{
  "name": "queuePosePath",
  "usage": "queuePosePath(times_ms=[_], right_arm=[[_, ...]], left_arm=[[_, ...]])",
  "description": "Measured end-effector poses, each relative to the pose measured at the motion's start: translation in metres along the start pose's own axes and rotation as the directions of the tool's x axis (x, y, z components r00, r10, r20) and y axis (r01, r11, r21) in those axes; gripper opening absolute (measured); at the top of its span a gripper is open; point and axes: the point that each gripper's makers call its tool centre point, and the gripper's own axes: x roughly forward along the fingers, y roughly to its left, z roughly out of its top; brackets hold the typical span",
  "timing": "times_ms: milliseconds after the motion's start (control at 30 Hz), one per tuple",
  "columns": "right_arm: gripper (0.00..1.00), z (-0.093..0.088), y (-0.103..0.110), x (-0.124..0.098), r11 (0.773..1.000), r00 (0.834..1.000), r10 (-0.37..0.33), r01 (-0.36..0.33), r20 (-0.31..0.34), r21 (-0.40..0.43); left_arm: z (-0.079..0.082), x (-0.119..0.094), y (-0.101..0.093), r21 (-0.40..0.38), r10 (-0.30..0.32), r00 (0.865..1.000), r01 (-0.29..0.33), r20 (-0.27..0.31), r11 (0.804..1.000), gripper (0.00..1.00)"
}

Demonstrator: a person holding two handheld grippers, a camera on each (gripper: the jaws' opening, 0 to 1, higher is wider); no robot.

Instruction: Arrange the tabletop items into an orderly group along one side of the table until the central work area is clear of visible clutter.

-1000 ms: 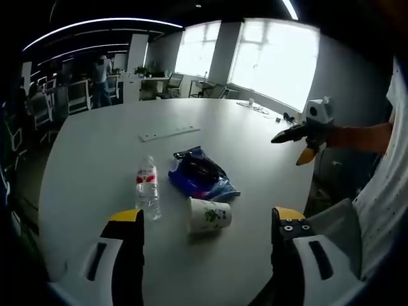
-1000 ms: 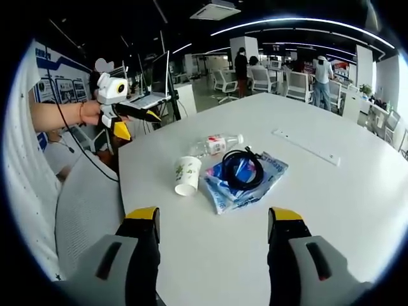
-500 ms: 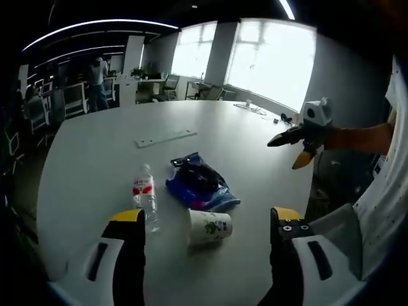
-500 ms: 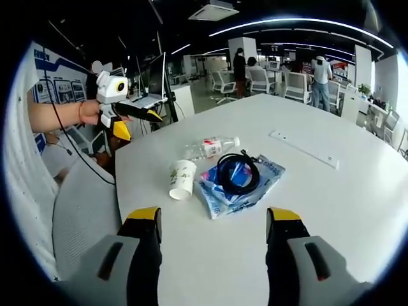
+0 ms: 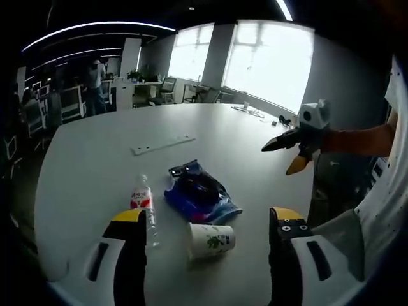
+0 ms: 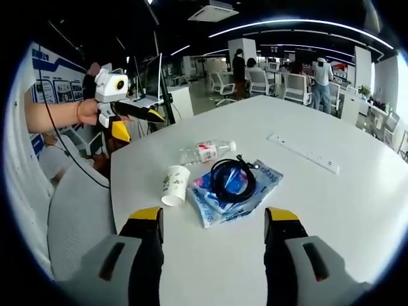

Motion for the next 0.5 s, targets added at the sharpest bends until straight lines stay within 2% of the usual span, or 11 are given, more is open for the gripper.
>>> queuePosePath(times_ms=[500], right_arm=[[0.6, 0.003, -0.007, 0.004, 1.0, 1.0, -0.004, 0.004, 0.004, 0.001]], left_arm=[[0.011, 0.015, -0.001, 0.01, -0.019, 1.0, 0.019, 0.007, 1.0, 0.79]])
